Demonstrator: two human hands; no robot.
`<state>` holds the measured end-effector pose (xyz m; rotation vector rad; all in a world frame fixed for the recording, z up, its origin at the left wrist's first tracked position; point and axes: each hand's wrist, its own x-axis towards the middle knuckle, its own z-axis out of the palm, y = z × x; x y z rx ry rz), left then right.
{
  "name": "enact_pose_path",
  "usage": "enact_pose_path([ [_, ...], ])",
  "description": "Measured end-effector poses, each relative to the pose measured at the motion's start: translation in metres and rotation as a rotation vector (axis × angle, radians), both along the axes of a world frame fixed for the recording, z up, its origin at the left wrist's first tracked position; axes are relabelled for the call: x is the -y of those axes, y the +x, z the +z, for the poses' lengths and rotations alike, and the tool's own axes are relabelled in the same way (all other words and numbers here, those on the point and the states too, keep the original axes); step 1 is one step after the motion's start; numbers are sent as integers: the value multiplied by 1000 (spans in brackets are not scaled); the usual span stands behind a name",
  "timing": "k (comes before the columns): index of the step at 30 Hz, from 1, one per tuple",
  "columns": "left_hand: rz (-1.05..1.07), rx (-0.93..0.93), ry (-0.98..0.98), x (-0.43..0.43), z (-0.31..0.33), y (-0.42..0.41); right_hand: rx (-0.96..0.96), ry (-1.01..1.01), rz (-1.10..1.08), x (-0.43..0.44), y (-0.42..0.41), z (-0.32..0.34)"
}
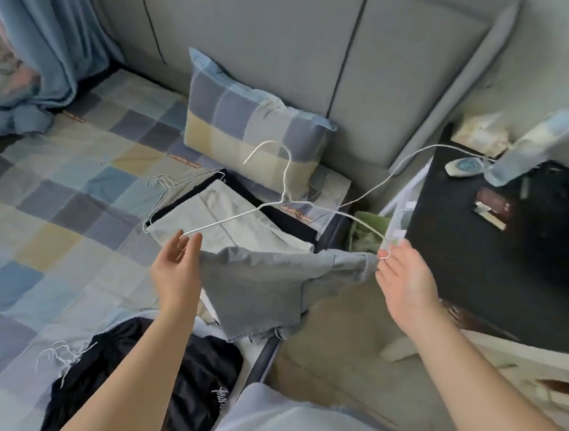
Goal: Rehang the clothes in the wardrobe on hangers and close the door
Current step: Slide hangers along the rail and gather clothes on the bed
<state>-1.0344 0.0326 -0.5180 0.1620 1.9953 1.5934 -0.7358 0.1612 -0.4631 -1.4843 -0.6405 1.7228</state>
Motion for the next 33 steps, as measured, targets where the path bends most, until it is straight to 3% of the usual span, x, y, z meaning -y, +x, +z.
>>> enact_pose_path([
  [8,-204,-165,14,4,22,95,73,60,-144,73,129,4],
  [15,-415,-290,82,18,49,218,406,201,-213,181,279,20],
  [19,-615,-369,92,30,56,312,742,316,-137,241,369,40],
  [21,-718,-397,96,38,55,359,799,330,-152,267,409,51],
  [33,-1252,-317,208,46,94,640,1058,428,-233,355,578,156],
])
